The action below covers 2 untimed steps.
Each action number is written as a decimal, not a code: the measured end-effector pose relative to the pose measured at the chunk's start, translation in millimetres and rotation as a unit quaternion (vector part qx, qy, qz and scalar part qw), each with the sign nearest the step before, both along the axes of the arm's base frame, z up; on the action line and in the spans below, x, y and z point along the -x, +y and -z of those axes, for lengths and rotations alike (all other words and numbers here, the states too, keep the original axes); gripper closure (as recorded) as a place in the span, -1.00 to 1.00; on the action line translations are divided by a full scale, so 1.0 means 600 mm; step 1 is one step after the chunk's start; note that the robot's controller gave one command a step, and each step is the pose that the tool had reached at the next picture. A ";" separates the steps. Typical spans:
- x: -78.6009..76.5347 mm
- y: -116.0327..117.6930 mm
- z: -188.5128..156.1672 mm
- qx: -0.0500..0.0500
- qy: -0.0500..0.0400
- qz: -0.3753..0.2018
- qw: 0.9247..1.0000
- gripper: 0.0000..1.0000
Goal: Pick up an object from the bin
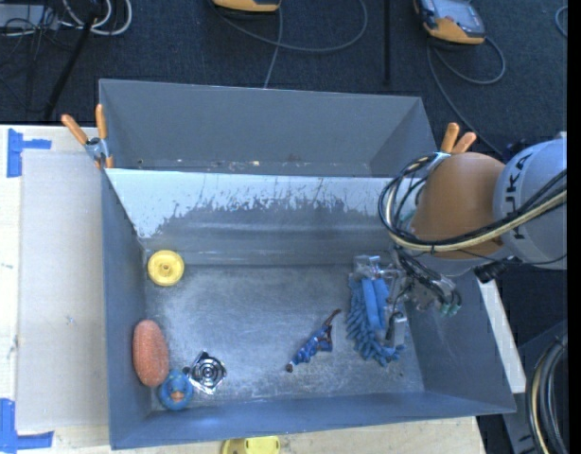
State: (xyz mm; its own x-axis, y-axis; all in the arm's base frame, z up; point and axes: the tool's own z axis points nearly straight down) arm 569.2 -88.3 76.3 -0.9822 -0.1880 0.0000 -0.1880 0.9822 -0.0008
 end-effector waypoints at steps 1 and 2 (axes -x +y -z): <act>-0.006 0.006 0.005 0.000 0.003 -0.192 0.981 1.00; -0.006 0.006 0.005 0.000 0.003 -0.193 0.981 1.00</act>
Offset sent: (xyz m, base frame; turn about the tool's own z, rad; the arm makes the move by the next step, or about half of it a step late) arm 0.0000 0.0000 0.0000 0.0000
